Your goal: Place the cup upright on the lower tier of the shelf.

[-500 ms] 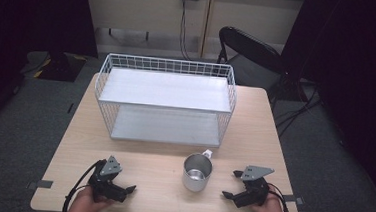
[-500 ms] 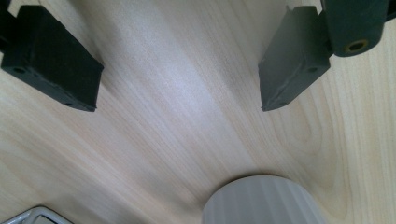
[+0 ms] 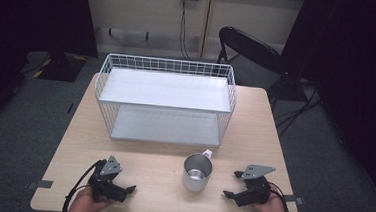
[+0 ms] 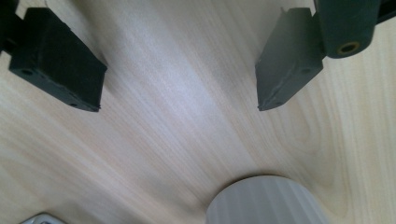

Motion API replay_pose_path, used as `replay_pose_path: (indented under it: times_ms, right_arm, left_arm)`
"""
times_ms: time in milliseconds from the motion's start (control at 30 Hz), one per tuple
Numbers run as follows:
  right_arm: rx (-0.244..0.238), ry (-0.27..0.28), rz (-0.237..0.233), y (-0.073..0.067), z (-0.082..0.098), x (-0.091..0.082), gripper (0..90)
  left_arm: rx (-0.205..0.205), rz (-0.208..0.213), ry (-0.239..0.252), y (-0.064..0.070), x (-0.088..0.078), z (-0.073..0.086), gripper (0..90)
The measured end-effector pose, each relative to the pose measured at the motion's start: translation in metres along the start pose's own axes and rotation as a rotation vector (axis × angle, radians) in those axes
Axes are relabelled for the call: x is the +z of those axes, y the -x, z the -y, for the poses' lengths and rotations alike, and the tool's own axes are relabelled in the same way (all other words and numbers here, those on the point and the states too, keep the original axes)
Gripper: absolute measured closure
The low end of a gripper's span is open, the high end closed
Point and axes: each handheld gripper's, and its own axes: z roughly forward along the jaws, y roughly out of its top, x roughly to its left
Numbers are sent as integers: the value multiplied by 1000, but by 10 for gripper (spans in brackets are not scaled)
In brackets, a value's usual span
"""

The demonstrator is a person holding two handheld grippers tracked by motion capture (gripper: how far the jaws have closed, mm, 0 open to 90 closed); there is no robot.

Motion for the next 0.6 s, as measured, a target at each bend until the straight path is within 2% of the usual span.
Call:
replay_pose_path:
  times_ms: [67,133,167,267,333,433,600]
  right_arm:
    - [11,-1,-13,0,-1,-1,183]
    - [2,2,-16,-1,-4,-5,187]
    - [1,27,-39,-2,-9,-11,201]
    - [-26,20,-22,-4,-14,-17,202]
    - [-35,15,-35,-6,-18,-21,210]
    - [-60,-3,-31,-8,-22,-25,212]
    - [-72,8,-47,-11,-29,-33,223]
  left_arm:
    - [0,0,0,0,0,0,0]
    - [0,0,0,0,0,0,0]
    - [0,0,0,0,0,0,0]
    - [0,0,0,0,0,0,0]
    - [0,0,0,0,0,0,0]
    - [0,0,0,0,0,0,0]
    - [0,0,0,0,0,0,0]
